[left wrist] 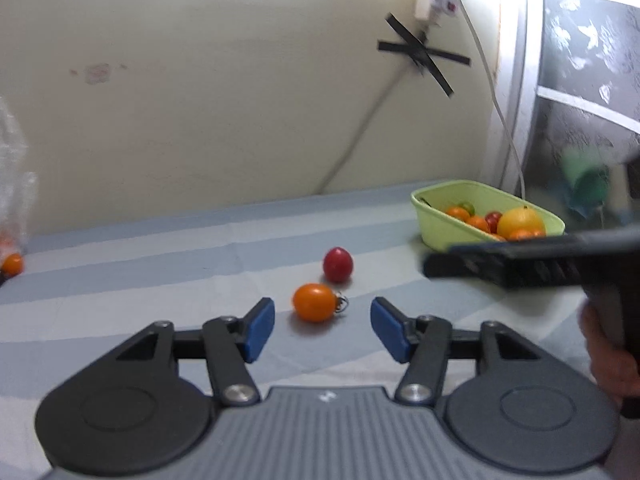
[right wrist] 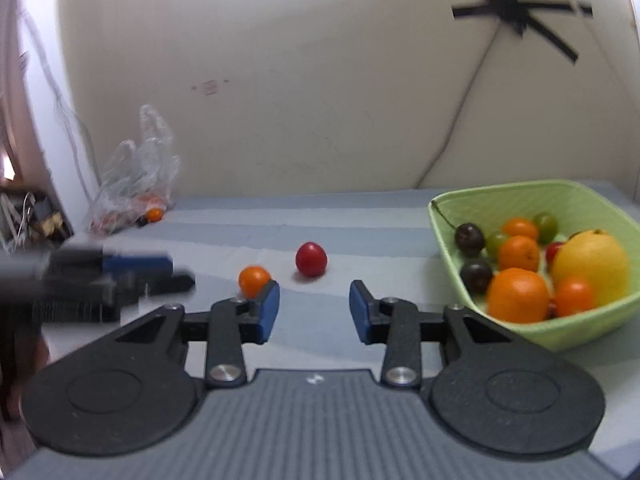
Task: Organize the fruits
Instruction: 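Grasp an oval orange cherry tomato with the left tool while the right tool grasps a red cherry tomato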
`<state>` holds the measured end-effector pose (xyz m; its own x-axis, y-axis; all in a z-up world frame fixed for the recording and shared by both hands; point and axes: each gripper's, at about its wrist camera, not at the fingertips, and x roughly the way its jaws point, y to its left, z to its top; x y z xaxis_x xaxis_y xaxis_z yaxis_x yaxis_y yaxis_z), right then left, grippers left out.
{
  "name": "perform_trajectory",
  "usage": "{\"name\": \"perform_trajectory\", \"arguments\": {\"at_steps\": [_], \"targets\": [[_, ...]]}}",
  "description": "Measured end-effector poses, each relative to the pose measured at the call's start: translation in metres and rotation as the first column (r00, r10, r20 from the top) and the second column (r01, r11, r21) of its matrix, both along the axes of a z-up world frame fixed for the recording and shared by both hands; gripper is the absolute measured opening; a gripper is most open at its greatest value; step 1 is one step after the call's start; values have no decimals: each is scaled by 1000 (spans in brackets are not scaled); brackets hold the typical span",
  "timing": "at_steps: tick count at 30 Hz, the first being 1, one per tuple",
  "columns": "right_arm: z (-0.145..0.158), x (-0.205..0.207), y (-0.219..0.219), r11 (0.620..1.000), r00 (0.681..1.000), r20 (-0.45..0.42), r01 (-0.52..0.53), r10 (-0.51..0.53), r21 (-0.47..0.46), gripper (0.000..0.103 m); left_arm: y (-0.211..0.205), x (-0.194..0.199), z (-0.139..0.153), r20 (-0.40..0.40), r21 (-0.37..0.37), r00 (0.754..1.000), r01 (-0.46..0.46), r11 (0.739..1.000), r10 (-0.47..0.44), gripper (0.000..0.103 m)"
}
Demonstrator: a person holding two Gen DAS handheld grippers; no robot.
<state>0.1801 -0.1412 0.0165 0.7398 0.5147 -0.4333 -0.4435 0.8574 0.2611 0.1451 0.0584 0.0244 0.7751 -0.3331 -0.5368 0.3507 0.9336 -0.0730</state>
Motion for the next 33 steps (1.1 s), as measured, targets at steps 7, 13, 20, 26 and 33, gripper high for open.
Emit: {"name": "perform_trajectory", "arguments": {"at_steps": [7,13,20,26,33], "targets": [[-5,57,32,1000,997,-76,3,-3,4,42,-10,41,-20,-55,-11,998,9,1000,-10,61],[-21,83,57,999,991,-136,-8,3,-37,42,-15,44,-30,-67,14,997,29,999,-28,58],[-24,77,56,999,991,-135,-8,1,-54,30,-7,49,-32,-104,-31,995,1,1000,-4,38],[-16,42,41,999,995,-91,28,-31,-39,30,-9,-2,-25,-78,-68,995,63,996,-68,38],[-10,-48,6,999,999,-34,0,-2,-40,30,-18,-81,-17,-60,-95,986,152,984,-158,38]]}}
